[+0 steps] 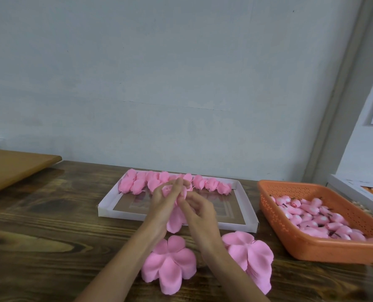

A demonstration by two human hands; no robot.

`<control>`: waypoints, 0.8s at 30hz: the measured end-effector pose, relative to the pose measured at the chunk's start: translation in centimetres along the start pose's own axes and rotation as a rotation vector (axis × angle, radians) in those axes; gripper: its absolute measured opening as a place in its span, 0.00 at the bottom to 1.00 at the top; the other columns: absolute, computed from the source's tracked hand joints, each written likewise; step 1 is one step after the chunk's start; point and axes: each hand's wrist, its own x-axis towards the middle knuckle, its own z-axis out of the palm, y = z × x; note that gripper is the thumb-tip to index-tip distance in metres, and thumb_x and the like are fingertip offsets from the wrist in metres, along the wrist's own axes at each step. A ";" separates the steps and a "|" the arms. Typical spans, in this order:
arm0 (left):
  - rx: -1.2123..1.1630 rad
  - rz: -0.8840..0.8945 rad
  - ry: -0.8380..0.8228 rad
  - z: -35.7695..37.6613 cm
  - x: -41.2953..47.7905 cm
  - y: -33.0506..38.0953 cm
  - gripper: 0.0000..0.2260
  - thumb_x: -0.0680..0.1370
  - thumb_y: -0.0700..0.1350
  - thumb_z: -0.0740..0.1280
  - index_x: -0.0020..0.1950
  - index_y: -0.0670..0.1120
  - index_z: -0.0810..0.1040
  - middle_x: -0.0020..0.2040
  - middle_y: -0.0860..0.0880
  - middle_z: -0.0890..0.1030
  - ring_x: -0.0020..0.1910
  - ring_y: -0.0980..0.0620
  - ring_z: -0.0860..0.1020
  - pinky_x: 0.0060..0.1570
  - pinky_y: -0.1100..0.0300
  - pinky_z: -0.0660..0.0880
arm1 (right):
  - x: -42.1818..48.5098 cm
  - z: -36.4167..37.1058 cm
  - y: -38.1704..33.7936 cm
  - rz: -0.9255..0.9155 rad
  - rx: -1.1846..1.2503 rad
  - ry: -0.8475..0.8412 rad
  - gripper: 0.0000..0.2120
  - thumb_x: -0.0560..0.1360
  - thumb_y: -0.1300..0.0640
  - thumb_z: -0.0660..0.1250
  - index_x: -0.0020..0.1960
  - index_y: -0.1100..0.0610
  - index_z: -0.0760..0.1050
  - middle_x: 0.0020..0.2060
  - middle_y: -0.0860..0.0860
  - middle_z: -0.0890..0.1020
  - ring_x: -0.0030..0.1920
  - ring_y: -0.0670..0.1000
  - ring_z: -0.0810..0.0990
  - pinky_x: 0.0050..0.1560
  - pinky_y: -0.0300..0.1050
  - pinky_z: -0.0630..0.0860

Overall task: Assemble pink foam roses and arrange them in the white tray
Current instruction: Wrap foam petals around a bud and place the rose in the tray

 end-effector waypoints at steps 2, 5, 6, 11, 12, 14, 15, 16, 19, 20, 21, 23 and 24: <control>0.010 0.037 -0.013 0.2 -0.1 -0.1 0.29 0.69 0.72 0.74 0.49 0.45 0.84 0.53 0.43 0.86 0.53 0.46 0.85 0.54 0.47 0.81 | 0.0 0.0 0.2 -0.009 -0.027 0.013 0.11 0.84 0.53 0.64 0.51 0.56 0.83 0.45 0.63 0.83 0.46 0.62 0.82 0.50 0.67 0.76; 0.014 0.082 -0.056 0.4 -0.2 0.0 0.26 0.73 0.69 0.74 0.55 0.47 0.83 0.56 0.42 0.86 0.55 0.45 0.85 0.53 0.54 0.82 | 0.0 -0.1 -0.1 -0.016 -0.047 0.014 0.11 0.85 0.53 0.63 0.53 0.53 0.84 0.46 0.54 0.86 0.51 0.60 0.84 0.52 0.67 0.78; 0.012 0.084 -0.069 0.4 -0.2 0.0 0.25 0.74 0.68 0.73 0.57 0.47 0.83 0.56 0.42 0.86 0.55 0.45 0.85 0.52 0.56 0.82 | 0.0 -0.1 -0.2 -0.012 -0.045 0.014 0.11 0.85 0.54 0.63 0.54 0.51 0.84 0.47 0.52 0.87 0.51 0.59 0.84 0.53 0.66 0.78; 0.047 0.119 -0.109 0.3 -0.2 -0.4 0.23 0.78 0.66 0.70 0.53 0.46 0.84 0.53 0.41 0.86 0.55 0.43 0.85 0.53 0.53 0.83 | 0.0 -0.1 -0.4 0.013 -0.056 0.009 0.11 0.85 0.52 0.63 0.56 0.47 0.84 0.48 0.47 0.87 0.52 0.49 0.85 0.56 0.63 0.80; 0.050 0.120 -0.112 0.3 -0.2 -0.4 0.22 0.78 0.66 0.70 0.52 0.47 0.84 0.53 0.40 0.86 0.55 0.43 0.85 0.53 0.53 0.83 | 0.1 -0.1 -0.4 0.018 -0.059 0.001 0.11 0.85 0.52 0.62 0.56 0.47 0.84 0.48 0.47 0.87 0.53 0.49 0.85 0.56 0.62 0.80; 0.058 0.123 -0.103 0.4 -0.1 -0.6 0.22 0.77 0.67 0.71 0.52 0.47 0.84 0.52 0.41 0.86 0.54 0.44 0.85 0.51 0.56 0.82 | 0.1 -0.1 -0.4 0.026 -0.067 -0.024 0.11 0.85 0.52 0.61 0.57 0.47 0.84 0.50 0.46 0.87 0.54 0.48 0.85 0.57 0.61 0.80; 0.057 0.123 -0.095 0.3 -0.1 -0.7 0.23 0.76 0.67 0.71 0.52 0.47 0.84 0.52 0.41 0.86 0.53 0.45 0.85 0.51 0.57 0.82 | 0.1 -0.1 -0.4 0.028 -0.070 -0.040 0.11 0.85 0.52 0.61 0.56 0.47 0.83 0.50 0.46 0.87 0.54 0.48 0.85 0.57 0.60 0.80; 0.050 0.118 -0.087 0.3 0.0 -0.7 0.24 0.76 0.68 0.72 0.53 0.47 0.83 0.51 0.42 0.86 0.52 0.46 0.85 0.49 0.57 0.82 | 0.1 -0.1 -0.4 0.025 -0.071 -0.058 0.11 0.84 0.53 0.62 0.56 0.48 0.83 0.51 0.46 0.87 0.54 0.48 0.85 0.57 0.59 0.80; 0.032 0.074 -0.048 0.2 0.2 -0.5 0.26 0.74 0.71 0.70 0.54 0.49 0.84 0.50 0.43 0.87 0.49 0.48 0.86 0.44 0.59 0.82 | 0.2 -0.3 -0.4 -0.008 -0.074 -0.117 0.09 0.80 0.58 0.66 0.55 0.48 0.82 0.49 0.45 0.87 0.52 0.47 0.86 0.53 0.49 0.83; 0.032 0.058 -0.036 0.2 0.3 -0.5 0.24 0.74 0.70 0.69 0.53 0.50 0.84 0.50 0.43 0.87 0.48 0.48 0.86 0.42 0.60 0.82 | 0.2 -0.4 -0.5 -0.021 -0.072 -0.128 0.09 0.79 0.59 0.68 0.55 0.48 0.83 0.49 0.45 0.87 0.51 0.46 0.86 0.51 0.43 0.82; 0.030 0.039 -0.026 0.3 0.3 -0.5 0.23 0.75 0.69 0.67 0.52 0.51 0.84 0.50 0.44 0.86 0.47 0.49 0.86 0.41 0.60 0.81 | 0.2 -0.5 -0.5 -0.033 -0.067 -0.136 0.10 0.78 0.60 0.69 0.55 0.48 0.83 0.49 0.44 0.87 0.51 0.45 0.86 0.49 0.39 0.81; 0.009 -0.009 -0.028 0.5 0.3 -0.3 0.21 0.75 0.66 0.64 0.50 0.51 0.85 0.48 0.45 0.86 0.47 0.49 0.86 0.40 0.61 0.81 | 0.3 -0.7 -0.5 -0.048 -0.059 -0.137 0.11 0.76 0.60 0.72 0.56 0.49 0.84 0.50 0.43 0.87 0.51 0.44 0.86 0.49 0.34 0.79; -0.005 -0.026 -0.038 0.5 0.3 -0.3 0.23 0.75 0.68 0.63 0.50 0.51 0.85 0.47 0.46 0.86 0.47 0.49 0.85 0.41 0.61 0.80 | 0.3 -0.8 -0.5 -0.050 -0.061 -0.129 0.12 0.75 0.60 0.73 0.56 0.49 0.84 0.50 0.43 0.87 0.51 0.44 0.86 0.49 0.34 0.79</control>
